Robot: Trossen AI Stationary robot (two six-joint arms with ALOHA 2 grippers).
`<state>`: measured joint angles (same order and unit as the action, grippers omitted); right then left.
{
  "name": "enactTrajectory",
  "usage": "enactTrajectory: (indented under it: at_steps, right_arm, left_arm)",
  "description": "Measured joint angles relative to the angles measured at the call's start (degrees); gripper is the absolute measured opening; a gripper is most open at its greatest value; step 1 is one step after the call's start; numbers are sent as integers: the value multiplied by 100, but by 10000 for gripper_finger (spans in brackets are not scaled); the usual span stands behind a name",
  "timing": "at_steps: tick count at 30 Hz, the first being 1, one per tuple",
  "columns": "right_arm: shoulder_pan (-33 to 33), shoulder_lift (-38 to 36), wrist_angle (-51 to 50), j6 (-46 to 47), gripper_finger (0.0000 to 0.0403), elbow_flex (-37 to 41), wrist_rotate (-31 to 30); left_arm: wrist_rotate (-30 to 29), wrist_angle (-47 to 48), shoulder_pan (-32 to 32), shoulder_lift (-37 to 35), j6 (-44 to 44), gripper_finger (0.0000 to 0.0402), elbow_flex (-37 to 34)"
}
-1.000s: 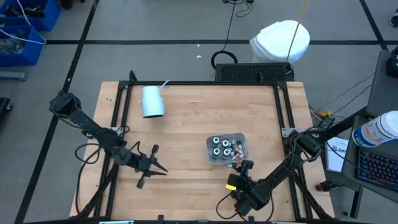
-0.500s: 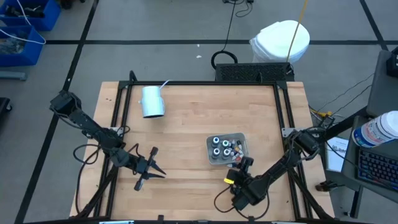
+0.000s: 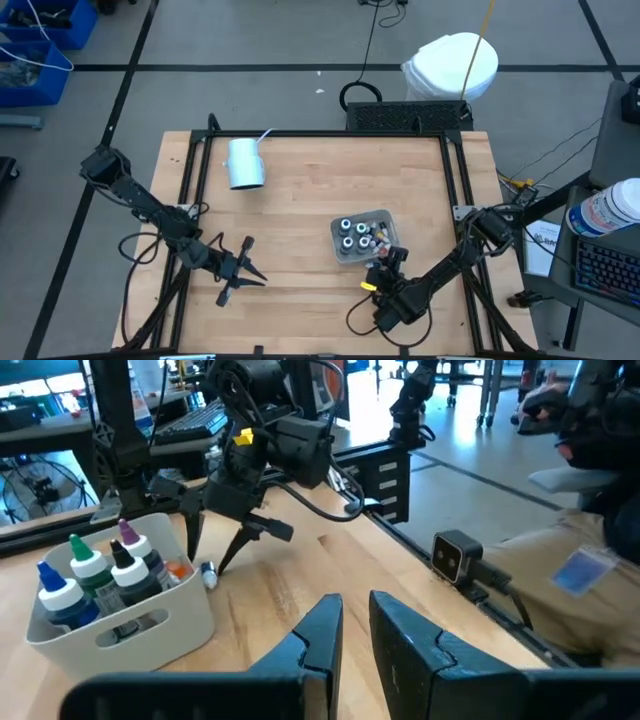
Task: Pick & Place food coloring
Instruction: Put the small blue food coloring bottle into the gray bin
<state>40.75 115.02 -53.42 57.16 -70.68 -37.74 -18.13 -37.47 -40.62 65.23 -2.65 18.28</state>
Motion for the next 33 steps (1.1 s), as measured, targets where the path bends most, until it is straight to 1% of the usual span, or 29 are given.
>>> enactTrajectory:
  at_steps: [8,12,16,21,27,33]
  right_arm:
    - [-17,0,48,-193,171,3,26]
    - [-18,0,79,-357,171,3,24]
    - [-56,2,129,-564,171,3,28]
    - [-129,4,238,-1026,171,5,26]
    - [-282,-7,585,-1309,170,3,270]
    - [-375,-13,675,-1427,170,1,596]
  left_arm:
    - [0,-60,4,0,-391,63,0]
    - [0,-122,4,-2,-454,63,0]
    - [0,-263,4,0,-493,63,0]
    - [0,-372,4,-2,-798,63,0]
    - [0,-386,4,-2,-769,63,0]
    - [0,-390,4,-2,-648,63,0]
